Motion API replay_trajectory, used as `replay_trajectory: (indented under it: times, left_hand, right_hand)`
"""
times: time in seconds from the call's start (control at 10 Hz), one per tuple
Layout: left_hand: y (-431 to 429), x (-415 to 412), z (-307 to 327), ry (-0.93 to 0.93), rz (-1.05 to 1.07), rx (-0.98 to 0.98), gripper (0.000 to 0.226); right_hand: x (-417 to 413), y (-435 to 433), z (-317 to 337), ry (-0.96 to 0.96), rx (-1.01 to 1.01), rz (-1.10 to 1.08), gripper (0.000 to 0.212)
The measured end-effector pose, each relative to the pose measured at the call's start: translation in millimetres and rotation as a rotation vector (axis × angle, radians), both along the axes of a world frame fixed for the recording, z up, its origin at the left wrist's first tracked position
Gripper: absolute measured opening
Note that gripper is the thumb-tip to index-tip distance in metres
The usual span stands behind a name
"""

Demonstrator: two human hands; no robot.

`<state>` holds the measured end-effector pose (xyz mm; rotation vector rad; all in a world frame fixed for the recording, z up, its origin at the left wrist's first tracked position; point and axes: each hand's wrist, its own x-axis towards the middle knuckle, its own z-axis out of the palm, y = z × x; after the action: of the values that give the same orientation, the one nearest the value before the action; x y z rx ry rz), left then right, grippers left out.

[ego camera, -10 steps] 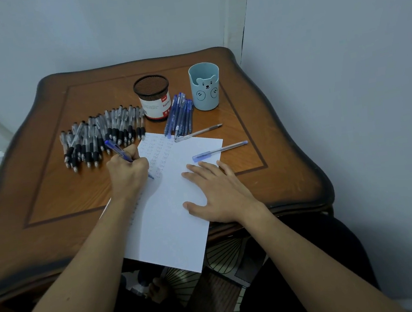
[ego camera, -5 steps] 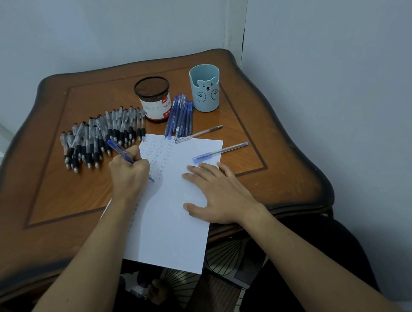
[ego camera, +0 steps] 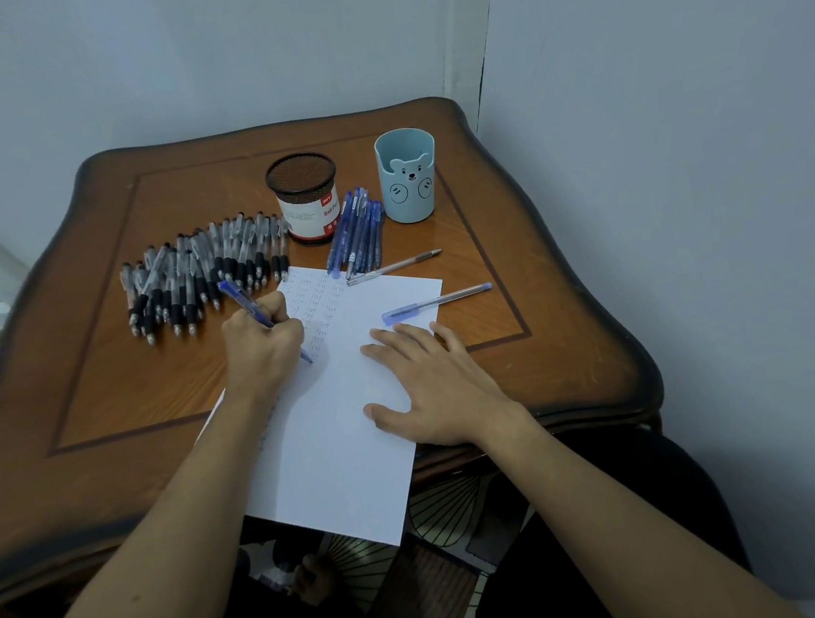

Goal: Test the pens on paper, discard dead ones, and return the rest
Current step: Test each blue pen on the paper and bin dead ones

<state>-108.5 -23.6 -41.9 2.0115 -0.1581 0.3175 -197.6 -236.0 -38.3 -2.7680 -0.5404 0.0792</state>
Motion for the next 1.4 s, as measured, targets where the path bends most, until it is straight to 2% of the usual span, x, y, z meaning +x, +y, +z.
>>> replay_trajectory:
  times: [0.2, 0.3, 0.4, 0.5, 0.6, 0.7, 0.8, 1.0, 1.2, 1.4]
  left_hand:
    - [-0.2, 0.2, -0.4, -0.008, -0.002, 0.009, 0.018]
    - [0.5, 0.3, 0.0, 0.001, 0.011, 0.007, 0.025]
    - [0.6, 0.9, 1.2, 0.062, 0.032, -0.026, 0.018]
    - [0.6, 1.0, 5.7, 0.143, 0.043, -0.149, 0.007]
    - [-2.2, 1.0, 12.0, 0.176, 0.032, -0.274, 0.018]
    - [-6.2, 1.2, 18.0, 0.213, 0.01, -0.198, 0.029]
    - [-9.4, 3.6, 23.8, 0.267, 0.013, -0.04, 0.04]
    - [-17.9, 6.6, 36.3, 0.414, -0.143, 0.066, 0.039]
    - [-37.6, 17.6, 41.6, 0.397, -0.197, 0.097, 0.031]
    - [-59.7, 48.8, 36.7, 0.329, -0.115, 0.159, 0.046]
  right_hand:
    - [-0.3, 0.1, 0.5, -0.002, 0.003, 0.0, 0.071]
    - [-0.4, 0.6, 0.7, 0.001, 0.001, 0.0, 0.071]
    - [-0.4, 0.2, 1.1, 0.001, 0.001, 0.003, 0.071]
    - [-0.7, -0.5, 1.1, 0.003, 0.008, 0.006, 0.07]
    - [-0.4, -0.6, 0.7, 0.01, 0.012, 0.011, 0.071]
    - [0.0, -1.3, 2.2, 0.024, 0.016, 0.016, 0.071]
    - [0.9, -3.2, 4.8, 0.049, 0.029, 0.026, 0.071]
    - [4.1, -7.0, 12.4, 0.106, -0.01, 0.073, 0.072]
    - [5.9, -14.3, 8.0, 0.034, -0.039, 0.121, 0.071]
    - [5.7, -15.1, 1.5, 0.002, 0.016, 0.123, 0.071]
